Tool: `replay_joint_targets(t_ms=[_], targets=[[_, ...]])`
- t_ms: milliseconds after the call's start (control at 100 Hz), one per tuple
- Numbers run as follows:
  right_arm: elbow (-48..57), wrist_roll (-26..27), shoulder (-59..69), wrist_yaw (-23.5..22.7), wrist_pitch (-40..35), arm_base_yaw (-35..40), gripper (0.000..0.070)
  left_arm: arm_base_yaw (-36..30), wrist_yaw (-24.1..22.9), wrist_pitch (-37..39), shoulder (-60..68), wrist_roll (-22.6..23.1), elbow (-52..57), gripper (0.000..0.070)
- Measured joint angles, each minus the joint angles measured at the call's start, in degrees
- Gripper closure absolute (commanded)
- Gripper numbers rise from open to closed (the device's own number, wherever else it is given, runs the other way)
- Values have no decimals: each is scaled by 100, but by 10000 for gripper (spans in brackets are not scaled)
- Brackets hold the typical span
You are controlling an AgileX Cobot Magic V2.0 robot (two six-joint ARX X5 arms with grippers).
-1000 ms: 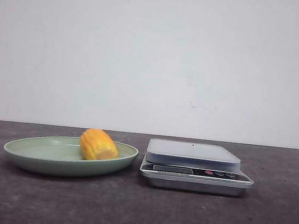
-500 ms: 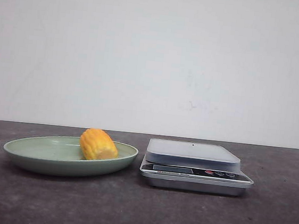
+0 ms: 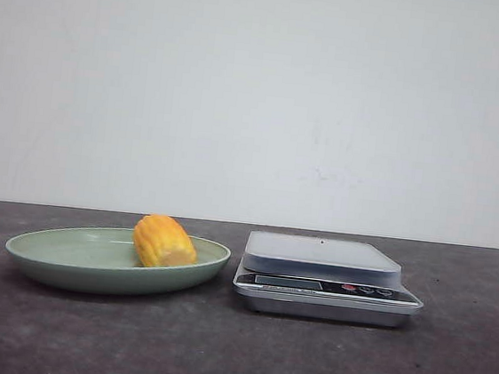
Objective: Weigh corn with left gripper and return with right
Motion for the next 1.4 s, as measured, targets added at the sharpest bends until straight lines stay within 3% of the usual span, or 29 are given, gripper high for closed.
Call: replay_joint_targets(t_ms=[320, 1400], targets=[[0, 0, 0, 0, 0, 0, 690, 251, 586, -374, 2, 254, 0, 682], [0, -68, 0, 37, 0, 0, 690, 254, 605, -590, 4, 448, 0, 682]])
